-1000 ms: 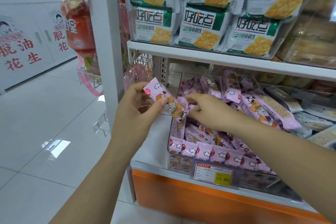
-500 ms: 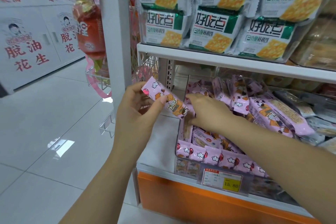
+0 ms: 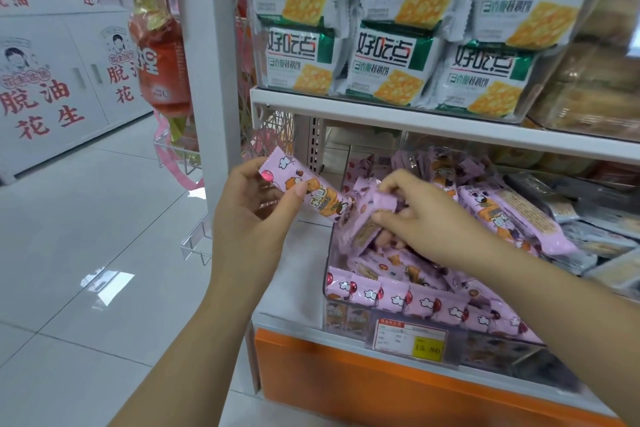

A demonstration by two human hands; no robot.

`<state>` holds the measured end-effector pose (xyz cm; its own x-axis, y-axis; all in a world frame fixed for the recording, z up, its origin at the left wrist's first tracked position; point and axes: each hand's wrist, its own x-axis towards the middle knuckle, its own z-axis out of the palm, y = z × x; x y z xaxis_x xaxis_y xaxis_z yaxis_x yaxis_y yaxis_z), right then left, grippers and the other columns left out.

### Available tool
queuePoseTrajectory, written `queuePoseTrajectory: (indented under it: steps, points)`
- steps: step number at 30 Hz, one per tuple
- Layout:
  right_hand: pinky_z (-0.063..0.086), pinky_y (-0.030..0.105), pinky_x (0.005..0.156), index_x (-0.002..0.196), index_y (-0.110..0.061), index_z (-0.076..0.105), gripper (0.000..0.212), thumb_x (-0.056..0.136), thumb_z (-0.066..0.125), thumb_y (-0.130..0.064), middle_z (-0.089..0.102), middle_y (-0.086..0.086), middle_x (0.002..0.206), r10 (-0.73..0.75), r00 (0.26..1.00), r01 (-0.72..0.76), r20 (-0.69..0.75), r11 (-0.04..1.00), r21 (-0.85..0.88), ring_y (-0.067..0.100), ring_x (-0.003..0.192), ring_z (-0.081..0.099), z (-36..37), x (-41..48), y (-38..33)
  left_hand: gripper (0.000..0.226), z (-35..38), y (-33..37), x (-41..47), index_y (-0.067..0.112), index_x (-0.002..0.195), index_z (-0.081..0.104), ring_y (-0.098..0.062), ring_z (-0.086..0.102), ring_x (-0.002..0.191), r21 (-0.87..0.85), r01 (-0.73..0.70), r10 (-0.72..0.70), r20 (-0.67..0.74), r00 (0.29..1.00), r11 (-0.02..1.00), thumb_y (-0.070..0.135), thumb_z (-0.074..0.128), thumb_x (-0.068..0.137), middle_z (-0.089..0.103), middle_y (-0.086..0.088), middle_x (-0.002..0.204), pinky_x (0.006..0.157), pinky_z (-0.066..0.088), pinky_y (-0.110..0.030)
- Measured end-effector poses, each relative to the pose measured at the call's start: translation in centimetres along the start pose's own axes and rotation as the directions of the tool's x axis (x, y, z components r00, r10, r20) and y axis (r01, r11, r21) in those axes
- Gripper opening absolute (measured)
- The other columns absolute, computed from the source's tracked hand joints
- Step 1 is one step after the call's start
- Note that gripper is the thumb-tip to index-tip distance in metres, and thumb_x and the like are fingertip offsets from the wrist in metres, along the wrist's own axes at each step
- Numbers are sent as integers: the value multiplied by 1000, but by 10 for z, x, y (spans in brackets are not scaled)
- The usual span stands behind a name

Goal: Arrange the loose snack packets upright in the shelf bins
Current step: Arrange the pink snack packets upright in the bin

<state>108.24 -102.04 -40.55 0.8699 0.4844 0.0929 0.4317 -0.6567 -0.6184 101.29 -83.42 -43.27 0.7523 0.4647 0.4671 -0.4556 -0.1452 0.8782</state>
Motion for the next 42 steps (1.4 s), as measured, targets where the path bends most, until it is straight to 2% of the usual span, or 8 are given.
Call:
queuePoseTrajectory:
  steps: [5,12,16,19,25,28,35,42]
  points:
    - [57,40,81,98,-32,49,26,92,57,-9,62,-5,101,-1,993,52,-121,906,421,14,80,72,-17,-20,4,28,4,-2,-1,33,96,53,2,54,67,23,-20,20,11,1000,1000,19,71,79,62,20,75,64,44,-12]
    - [58,25,72,72,-30,68,10,79,63,-34,61,-20,97,-23,963,147,-270,881,449,4,91,63,-13,-36,6,29,10,-4,-5,38,97,51,0,52,66,87,-39,34,55,998,995,22,70,81,55,24,70,66,45,-16]
    - [55,30,78,97,-33,63,15,90,61,-20,59,-19,113,16,961,81,-274,937,340,7,76,68,-9,-40,10,31,11,-6,-7,41,100,53,-9,58,72,115,-20,10,81,997,993,41,67,73,61,14,76,71,49,-28]
    - [52,27,87,109,-42,58,29,88,63,-22,51,-28,115,18,969,69,-246,938,339,-1,96,61,-6,-41,8,34,11,-10,-8,33,108,55,-19,63,82,163,-24,0,147,989,986,36,70,78,66,-2,89,76,53,-35]
    - [48,40,97,104,-41,55,38,81,73,-18,54,-21,114,80,951,39,-298,926,375,7,108,57,-8,-40,6,32,10,-16,-5,43,107,53,6,58,97,294,-63,-36,319,947,954,32,70,82,66,25,97,83,43,-9]
    - [50,35,92,98,-37,52,38,79,74,-12,59,-16,105,73,921,81,-382,925,372,2,98,59,-15,-39,6,33,9,-17,-3,54,103,47,18,47,102,415,-164,-27,417,908,895,40,68,82,61,31,102,81,34,0]
    - [47,8,60,108,-23,55,30,83,71,-19,69,-7,89,94,974,-18,-208,940,341,-4,71,64,-12,-41,7,47,13,-16,2,37,133,51,-9,27,136,670,-413,-98,586,805,617,47,59,88,52,7,135,113,11,-31]
    - [49,19,79,91,-29,54,19,85,70,-19,69,-12,86,104,984,-51,-148,944,326,3,79,67,-2,-28,10,45,17,-9,12,40,132,50,-6,11,143,715,-528,-198,661,724,458,50,56,89,52,16,136,116,-7,-44]
